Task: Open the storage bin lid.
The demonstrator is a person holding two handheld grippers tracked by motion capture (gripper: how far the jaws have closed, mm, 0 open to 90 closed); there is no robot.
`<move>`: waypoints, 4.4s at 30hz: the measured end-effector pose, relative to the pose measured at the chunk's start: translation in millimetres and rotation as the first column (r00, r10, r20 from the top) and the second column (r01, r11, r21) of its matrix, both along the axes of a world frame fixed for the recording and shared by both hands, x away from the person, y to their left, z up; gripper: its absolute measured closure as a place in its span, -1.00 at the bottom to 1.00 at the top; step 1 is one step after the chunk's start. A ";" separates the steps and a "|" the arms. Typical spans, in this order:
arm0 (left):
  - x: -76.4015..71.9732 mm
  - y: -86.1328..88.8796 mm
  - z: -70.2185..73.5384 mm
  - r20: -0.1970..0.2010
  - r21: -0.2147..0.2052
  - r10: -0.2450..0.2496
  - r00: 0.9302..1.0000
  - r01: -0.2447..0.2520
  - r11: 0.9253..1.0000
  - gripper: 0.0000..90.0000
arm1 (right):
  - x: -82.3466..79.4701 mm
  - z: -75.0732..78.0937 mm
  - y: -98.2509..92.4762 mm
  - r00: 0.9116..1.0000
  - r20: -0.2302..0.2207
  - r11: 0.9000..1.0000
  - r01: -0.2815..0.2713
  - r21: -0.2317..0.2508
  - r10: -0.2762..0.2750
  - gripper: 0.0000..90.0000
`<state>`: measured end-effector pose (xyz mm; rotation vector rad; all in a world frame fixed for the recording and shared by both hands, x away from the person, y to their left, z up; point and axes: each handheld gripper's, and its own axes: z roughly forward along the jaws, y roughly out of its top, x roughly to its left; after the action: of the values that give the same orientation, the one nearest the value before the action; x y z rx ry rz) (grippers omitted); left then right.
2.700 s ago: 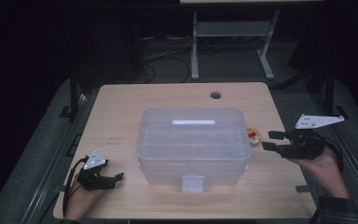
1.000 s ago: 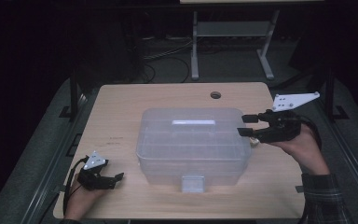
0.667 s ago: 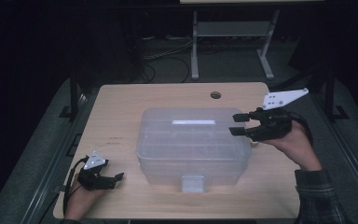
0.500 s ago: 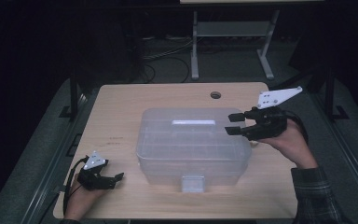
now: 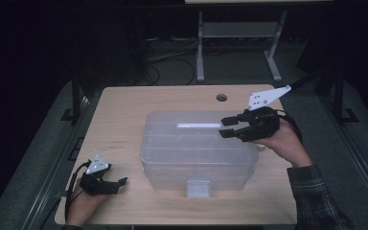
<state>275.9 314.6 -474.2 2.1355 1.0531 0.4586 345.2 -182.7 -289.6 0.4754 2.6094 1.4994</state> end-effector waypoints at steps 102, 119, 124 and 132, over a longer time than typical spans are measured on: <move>-31.6 -69.8 88.9 0.196 -0.269 -0.295 0.935 0.341 0.901 1.00 | 48.5 16.3 15.9 0.996 -0.086 0.998 -0.041 -0.042 0.037 0.67; -30.9 -69.6 93.4 0.234 -0.272 -0.274 0.933 0.334 0.903 1.00 | 49.7 18.3 16.0 0.998 -0.054 1.000 -0.019 -0.020 0.018 0.55; -29.7 -69.0 93.7 0.238 -0.270 -0.271 0.933 0.331 0.904 1.00 | 48.5 22.4 16.1 0.999 -0.041 1.000 -0.006 -0.010 0.005 0.44; -25.8 -68.5 99.3 0.265 -0.276 -0.269 0.926 0.340 0.899 1.00 | 49.0 21.4 15.6 0.999 -0.036 0.999 0.020 -0.027 -0.021 0.44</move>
<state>250.1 246.1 -375.0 1.8657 0.6022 0.3376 394.2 -167.1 -268.2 0.5304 2.6403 1.4615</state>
